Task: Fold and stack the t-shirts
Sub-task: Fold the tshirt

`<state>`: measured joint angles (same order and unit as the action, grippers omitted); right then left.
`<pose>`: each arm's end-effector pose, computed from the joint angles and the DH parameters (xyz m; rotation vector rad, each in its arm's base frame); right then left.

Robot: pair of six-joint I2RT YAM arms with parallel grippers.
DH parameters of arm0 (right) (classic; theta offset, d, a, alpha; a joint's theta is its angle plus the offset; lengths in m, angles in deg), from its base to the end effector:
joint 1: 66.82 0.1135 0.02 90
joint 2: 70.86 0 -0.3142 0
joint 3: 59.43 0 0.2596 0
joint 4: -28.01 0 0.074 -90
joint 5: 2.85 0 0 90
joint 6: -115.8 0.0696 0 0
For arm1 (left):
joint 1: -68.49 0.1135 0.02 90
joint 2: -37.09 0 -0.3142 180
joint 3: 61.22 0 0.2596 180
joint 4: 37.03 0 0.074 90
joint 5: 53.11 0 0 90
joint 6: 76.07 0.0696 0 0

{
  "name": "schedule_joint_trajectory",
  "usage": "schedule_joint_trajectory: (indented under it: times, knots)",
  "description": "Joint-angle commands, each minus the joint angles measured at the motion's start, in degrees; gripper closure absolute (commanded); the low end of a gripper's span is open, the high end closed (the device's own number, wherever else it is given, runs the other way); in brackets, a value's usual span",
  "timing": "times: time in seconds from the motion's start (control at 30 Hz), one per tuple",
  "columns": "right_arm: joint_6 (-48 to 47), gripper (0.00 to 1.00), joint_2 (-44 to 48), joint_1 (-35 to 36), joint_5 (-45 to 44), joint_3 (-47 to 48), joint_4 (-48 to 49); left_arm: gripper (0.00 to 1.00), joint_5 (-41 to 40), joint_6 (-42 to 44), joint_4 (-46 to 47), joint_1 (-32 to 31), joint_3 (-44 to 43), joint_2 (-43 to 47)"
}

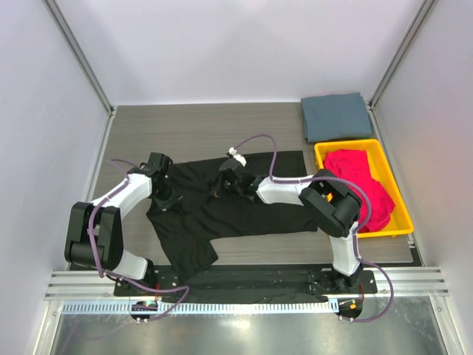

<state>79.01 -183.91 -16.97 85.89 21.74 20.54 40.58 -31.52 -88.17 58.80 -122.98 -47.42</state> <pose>0.3071 0.3617 0.1745 0.0839 2.4295 0.8841 0.2646 -0.0497 0.1880 -0.8807 2.7730 -0.2737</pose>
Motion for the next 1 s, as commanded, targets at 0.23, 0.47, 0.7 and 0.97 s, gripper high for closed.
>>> schedule_joint_trajectory:
  times: [0.23,0.47,0.7,0.97]
  knots:
    - [-2.5,0.9,1.4,-0.2,-0.9,2.6,-1.6,0.8,0.5,0.1,-0.9,-0.9,-4.2,0.5]
    - [-6.2,0.76,6.3,-2.3,-4.2,4.1,-13.0,0.76,-12.1,8.3,-7.5,0.5,-21.3,-4.4]
    - [-13.6,0.78,8.1,-11.2,-2.2,3.2,-14.7,0.79,-7.0,9.7,-5.8,8.7,-32.4,-18.1]
    - [-22.6,0.81,5.4,-20.3,-4.6,6.7,-18.8,0.81,-8.1,10.7,-8.3,11.2,-43.2,-30.7]
